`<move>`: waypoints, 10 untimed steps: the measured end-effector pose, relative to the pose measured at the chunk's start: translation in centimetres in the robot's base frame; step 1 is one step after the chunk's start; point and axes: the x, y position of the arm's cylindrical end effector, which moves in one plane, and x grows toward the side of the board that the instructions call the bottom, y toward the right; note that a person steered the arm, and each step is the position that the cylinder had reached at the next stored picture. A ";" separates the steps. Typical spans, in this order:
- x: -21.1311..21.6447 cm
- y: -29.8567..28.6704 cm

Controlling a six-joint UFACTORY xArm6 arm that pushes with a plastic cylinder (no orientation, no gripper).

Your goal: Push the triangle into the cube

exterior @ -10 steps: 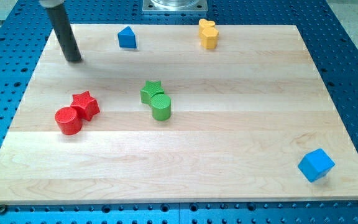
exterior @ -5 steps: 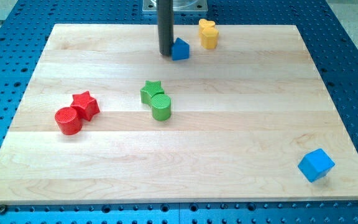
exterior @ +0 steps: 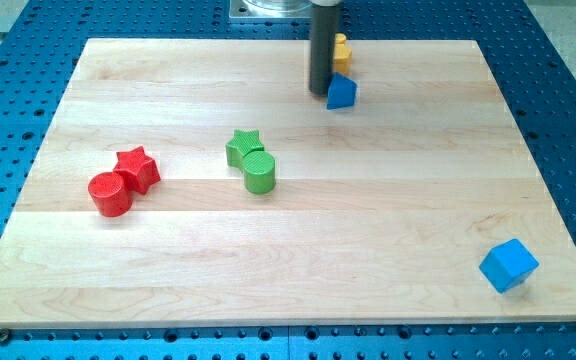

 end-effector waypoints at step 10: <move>24.8 11.3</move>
